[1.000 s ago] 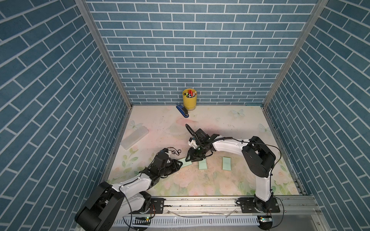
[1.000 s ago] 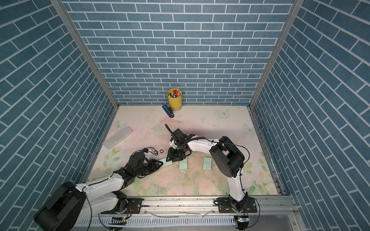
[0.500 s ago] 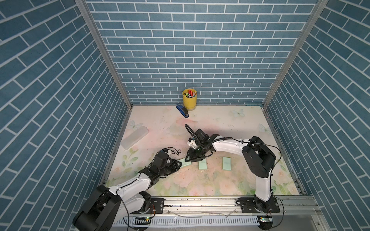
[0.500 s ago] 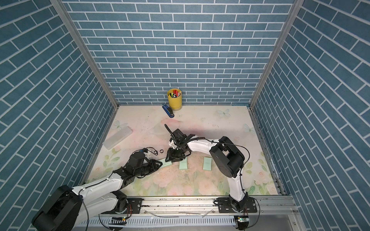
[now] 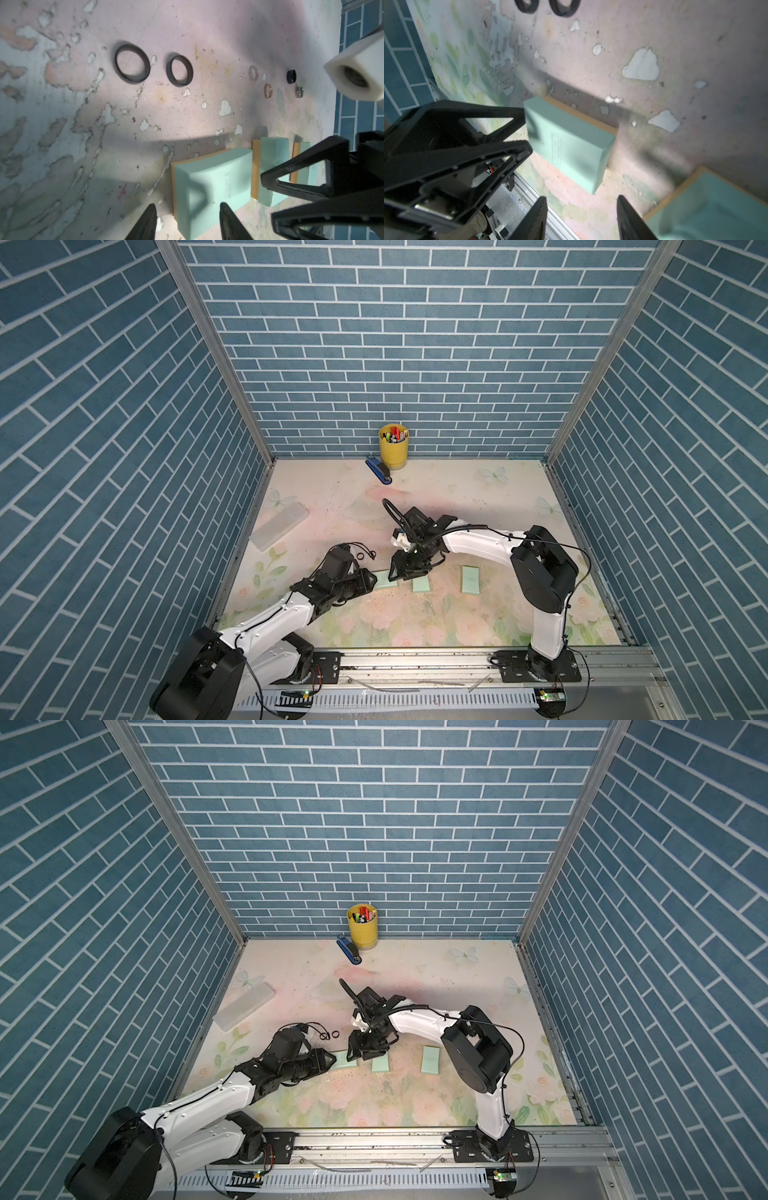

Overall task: Take the rings out of the lift-off lid box
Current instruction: Close the lid on the jewelry box.

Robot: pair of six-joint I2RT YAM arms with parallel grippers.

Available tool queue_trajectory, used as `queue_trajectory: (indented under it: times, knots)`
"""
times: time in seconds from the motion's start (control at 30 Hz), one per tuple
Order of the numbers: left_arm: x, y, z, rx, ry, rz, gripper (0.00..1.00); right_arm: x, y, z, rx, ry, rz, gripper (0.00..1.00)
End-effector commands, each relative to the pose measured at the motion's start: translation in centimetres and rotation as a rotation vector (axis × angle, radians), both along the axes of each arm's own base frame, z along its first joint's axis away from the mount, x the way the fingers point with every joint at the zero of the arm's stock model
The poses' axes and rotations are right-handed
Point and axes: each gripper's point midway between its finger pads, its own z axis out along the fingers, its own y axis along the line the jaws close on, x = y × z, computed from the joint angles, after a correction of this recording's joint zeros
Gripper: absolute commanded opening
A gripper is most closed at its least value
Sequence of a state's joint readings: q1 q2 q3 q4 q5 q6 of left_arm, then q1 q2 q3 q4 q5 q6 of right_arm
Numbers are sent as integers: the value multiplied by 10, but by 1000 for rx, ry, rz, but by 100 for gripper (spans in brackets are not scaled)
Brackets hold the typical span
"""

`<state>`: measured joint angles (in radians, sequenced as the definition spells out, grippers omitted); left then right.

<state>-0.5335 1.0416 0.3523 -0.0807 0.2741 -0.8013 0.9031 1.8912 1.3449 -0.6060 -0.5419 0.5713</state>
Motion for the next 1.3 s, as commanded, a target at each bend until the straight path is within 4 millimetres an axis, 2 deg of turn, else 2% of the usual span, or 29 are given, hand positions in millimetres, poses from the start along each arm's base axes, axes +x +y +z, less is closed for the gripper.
queue_trajectory:
  times: [0.0, 0.1, 0.33, 0.57, 0.83, 1.1, 1.17, 1.27]
  knots:
    - [-8, 5, 7, 39, 18, -27, 52, 6, -4, 39, 52, -96, 62, 56]
    - [-18, 3, 8, 13, 64, -33, 50, 12, 1, 40, 70, -96, 112, 55]
    - [-35, -1, 11, -66, 152, -9, 49, 18, 21, 25, 94, -81, 229, 56]
    - [-29, -8, 0, -129, 161, 34, 47, 22, 28, 0, 95, -47, 271, 56]
    - [-18, -15, -6, -136, 157, 43, 47, 20, 27, -15, 90, -5, 267, 50]
    - [-12, -10, -13, -87, 159, 69, 47, 6, 15, -18, 83, 36, 237, 45]
    - [-12, -6, -13, -65, 162, 76, 47, 5, 10, -13, 69, 27, 237, 45]
    - [-17, -2, -9, -22, 172, 56, 48, 15, 4, 3, 44, -34, 236, 46]
